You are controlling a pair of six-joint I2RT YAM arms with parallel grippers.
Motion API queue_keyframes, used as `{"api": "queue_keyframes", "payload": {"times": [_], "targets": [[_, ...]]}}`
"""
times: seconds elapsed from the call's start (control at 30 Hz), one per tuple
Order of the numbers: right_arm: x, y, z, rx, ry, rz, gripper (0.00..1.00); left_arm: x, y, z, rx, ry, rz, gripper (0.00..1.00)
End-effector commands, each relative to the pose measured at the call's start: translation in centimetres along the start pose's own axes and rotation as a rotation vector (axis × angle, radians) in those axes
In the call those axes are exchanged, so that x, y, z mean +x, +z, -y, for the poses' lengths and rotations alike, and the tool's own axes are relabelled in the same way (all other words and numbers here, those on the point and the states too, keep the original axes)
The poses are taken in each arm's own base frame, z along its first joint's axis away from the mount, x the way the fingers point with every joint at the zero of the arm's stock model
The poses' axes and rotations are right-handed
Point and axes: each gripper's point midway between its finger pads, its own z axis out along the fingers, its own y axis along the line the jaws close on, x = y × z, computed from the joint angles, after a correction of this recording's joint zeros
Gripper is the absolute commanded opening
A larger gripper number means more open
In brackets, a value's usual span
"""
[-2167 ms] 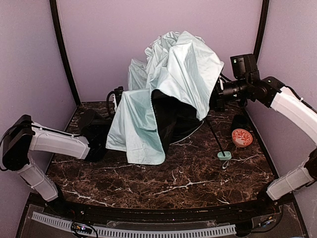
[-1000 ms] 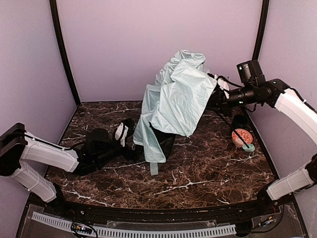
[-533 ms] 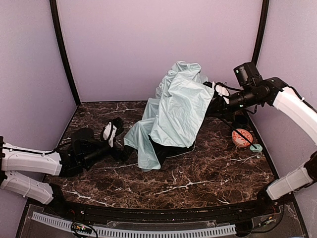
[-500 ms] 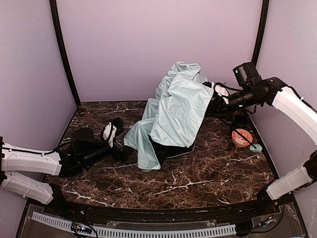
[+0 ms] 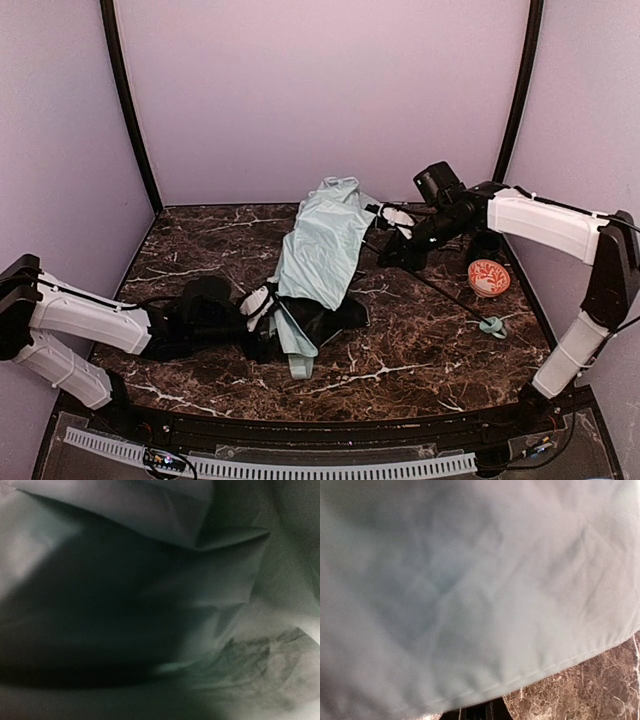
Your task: Put away the umbrella
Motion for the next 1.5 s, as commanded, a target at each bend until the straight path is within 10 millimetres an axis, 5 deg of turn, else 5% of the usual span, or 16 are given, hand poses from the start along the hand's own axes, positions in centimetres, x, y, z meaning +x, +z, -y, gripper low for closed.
{"api": "queue_keyframes", "payload": {"times": [0.0,0.2,0.33,0.43,0.67,0.83,1.07,1.17,1.3,1.47], "targets": [[-6.9,-5.1,1.1,0.117,-0.125,0.241,0.0,-1.6,-1.7,0.6,0.019,0.042,0.075,0.8],[-7.8,-9.4,2.3,0.204,-0.195,0.236,0.0,-2.3,-4.3,0.7,0.013,0.103,0.129,0.86],[-8.6,-11.8,0.8,0.179,-0.263,0.256,0.0,-1.8,-4.9,1.3,0.04,0.126,0.156,0.89],[-9.5,-13.6,-0.7,0.153,-0.313,0.289,0.0,-2.9,-4.9,-0.6,-0.081,0.121,0.249,0.95],[-12.2,-17.3,-2.0,0.191,-0.385,0.389,0.0,-4.4,-1.0,0.4,0.009,0.067,0.28,0.99],[-13.7,-19.1,-3.0,0.182,-0.399,0.447,0.0,-6.1,-0.7,1.2,0.062,0.031,0.443,0.99],[-14.8,-20.5,-3.2,0.2,-0.395,0.49,0.0,-6.9,1.3,2.6,0.133,0.043,0.462,0.92],[-15.1,-20.9,-3.9,0.178,-0.406,0.512,0.0,-6.8,1.8,1.9,0.089,0.04,0.46,0.71],[-15.2,-21.6,-4.9,0.152,-0.424,0.531,0.0,-6.4,1.4,1.2,0.033,0.063,0.48,0.04],[-14.9,-22.1,-7.2,0.055,-0.454,0.541,0.0,-5.4,1.7,-0.2,-0.065,0.136,0.446,0.0]]}}
